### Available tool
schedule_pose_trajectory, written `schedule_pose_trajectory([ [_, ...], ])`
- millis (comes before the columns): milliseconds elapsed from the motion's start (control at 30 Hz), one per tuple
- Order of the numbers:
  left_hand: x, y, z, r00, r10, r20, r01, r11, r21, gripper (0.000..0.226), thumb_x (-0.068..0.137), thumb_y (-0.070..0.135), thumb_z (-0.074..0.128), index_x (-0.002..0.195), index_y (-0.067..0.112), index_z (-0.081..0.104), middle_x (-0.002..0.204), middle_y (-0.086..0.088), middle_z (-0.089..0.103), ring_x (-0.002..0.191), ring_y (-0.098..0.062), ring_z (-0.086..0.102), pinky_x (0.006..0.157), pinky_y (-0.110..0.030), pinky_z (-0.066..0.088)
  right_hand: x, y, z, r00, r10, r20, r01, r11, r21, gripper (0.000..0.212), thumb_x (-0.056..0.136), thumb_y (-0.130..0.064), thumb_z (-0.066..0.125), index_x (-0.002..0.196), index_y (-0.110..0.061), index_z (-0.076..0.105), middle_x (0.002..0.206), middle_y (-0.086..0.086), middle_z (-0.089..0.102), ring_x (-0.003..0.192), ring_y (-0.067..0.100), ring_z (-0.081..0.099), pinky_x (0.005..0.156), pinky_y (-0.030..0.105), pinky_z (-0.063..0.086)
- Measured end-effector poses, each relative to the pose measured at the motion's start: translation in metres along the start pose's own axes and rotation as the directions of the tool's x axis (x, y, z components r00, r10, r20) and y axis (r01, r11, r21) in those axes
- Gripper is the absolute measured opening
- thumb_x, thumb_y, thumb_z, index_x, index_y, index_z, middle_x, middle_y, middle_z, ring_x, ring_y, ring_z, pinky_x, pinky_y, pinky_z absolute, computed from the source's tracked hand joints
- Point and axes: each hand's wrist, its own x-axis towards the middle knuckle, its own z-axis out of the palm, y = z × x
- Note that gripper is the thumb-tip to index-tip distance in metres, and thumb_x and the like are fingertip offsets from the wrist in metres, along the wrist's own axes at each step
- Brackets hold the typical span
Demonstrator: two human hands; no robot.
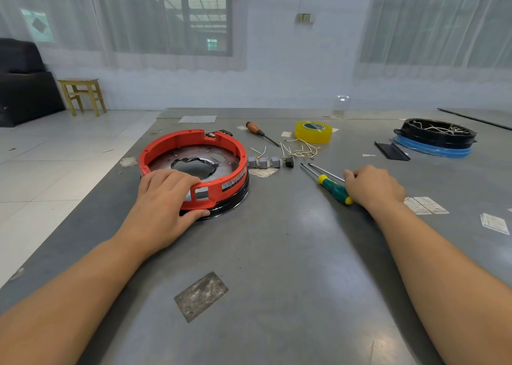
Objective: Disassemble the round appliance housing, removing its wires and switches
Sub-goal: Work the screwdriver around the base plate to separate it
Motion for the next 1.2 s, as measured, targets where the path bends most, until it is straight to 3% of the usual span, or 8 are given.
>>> schedule_pose_trajectory([
  [267,0.002,0.008,-0.005,0.989,-0.115,-0.089,0.092,0.97,-0.227,0.065,0.08,0.06,0.067,0.127,0.017,0.064,0.124,0.012,0.055,0.126,-0.018,0.032,0.111,-0.036,0.031,-0.018,-0.008,0.0,0.998,-0.059,0.031,0.062,0.994,-0.087,0.085,0.09,-0.084,0.009,0.106,-0.027,0.071,0.075,0.004,0.056,0.08,0.031,0.053,0.064,0.034,0.037],
  [367,0.005,0.015,-0.01,0.968,-0.215,-0.13,0.146,0.902,-0.407,0.06,0.078,0.059,0.073,0.127,0.028,0.056,0.122,0.037,0.036,0.131,-0.01,0.03,0.113,-0.049,0.037,-0.022,-0.01,0.005,0.993,-0.116,0.014,0.116,0.984,-0.136,0.085,0.089,-0.083,0.008,0.114,-0.028,0.068,0.099,0.009,0.069,0.102,0.034,0.062,0.078,0.04,0.041],
  [433,0.006,0.019,-0.012,0.941,-0.308,-0.14,0.21,0.855,-0.474,0.058,0.081,0.056,0.078,0.13,0.037,0.054,0.125,0.028,0.035,0.139,-0.02,0.031,0.119,-0.055,0.034,-0.025,-0.011,0.007,0.989,-0.147,-0.008,0.144,0.977,-0.157,0.084,0.092,-0.08,0.009,0.125,-0.027,0.064,0.122,0.01,0.068,0.118,0.035,0.059,0.095,0.046,0.039],
  [533,0.008,0.022,-0.015,0.924,-0.374,-0.08,0.261,0.771,-0.581,0.052,0.088,0.051,0.07,0.135,0.045,0.048,0.12,0.02,0.046,0.131,-0.028,0.042,0.112,-0.027,0.036,-0.03,-0.016,0.007,0.986,-0.165,-0.006,0.161,0.973,-0.167,0.082,0.093,-0.078,0.011,0.139,-0.027,0.057,0.148,0.01,0.053,0.135,0.035,0.049,0.115,0.054,0.028],
  [667,0.011,0.022,-0.017,0.9,-0.435,0.031,0.29,0.544,-0.787,0.05,0.091,0.052,0.06,0.138,0.048,0.043,0.124,0.031,0.059,0.117,0.002,0.062,0.097,-0.016,0.048,-0.04,-0.027,0.005,0.942,-0.316,-0.115,0.298,0.942,-0.154,0.074,0.097,-0.073,0.022,0.149,-0.025,0.046,0.164,0.01,0.032,0.152,0.031,0.025,0.123,0.051,0.017],
  [767,0.011,0.022,-0.015,0.877,-0.471,0.096,0.279,0.336,-0.9,0.06,0.098,0.057,0.061,0.149,0.03,0.045,0.14,0.01,0.062,0.131,-0.009,0.06,0.109,-0.034,0.05,-0.057,-0.044,0.005,0.84,-0.5,-0.213,0.487,0.866,-0.113,0.066,0.099,-0.064,0.036,0.148,-0.022,0.047,0.161,0.008,0.038,0.151,0.028,0.028,0.122,0.046,0.025],
  [967,0.014,0.028,-0.019,0.84,-0.487,0.239,0.221,-0.094,-0.971,0.036,0.1,0.044,0.049,0.133,0.04,0.063,0.134,0.007,0.069,0.117,-0.014,0.068,0.091,-0.027,0.059,-0.096,-0.084,0.025,0.796,-0.577,-0.185,0.603,0.73,0.321,0.059,0.101,-0.05,0.052,0.148,-0.014,0.049,0.15,0.005,0.052,0.139,0.022,0.045,0.115,0.036,0.033],
  [1200,0.018,0.028,-0.027,0.742,-0.536,0.404,0.279,-0.301,-0.912,0.047,0.094,0.065,0.052,0.134,0.044,0.067,0.137,-0.005,0.071,0.123,-0.027,0.07,0.09,-0.035,0.062,-0.107,-0.116,0.041,0.899,-0.436,0.041,0.146,0.388,0.91,0.017,0.104,-0.033,0.053,0.118,-0.035,0.062,0.116,-0.007,0.073,0.098,0.009,0.071,0.094,0.037,0.056],
])
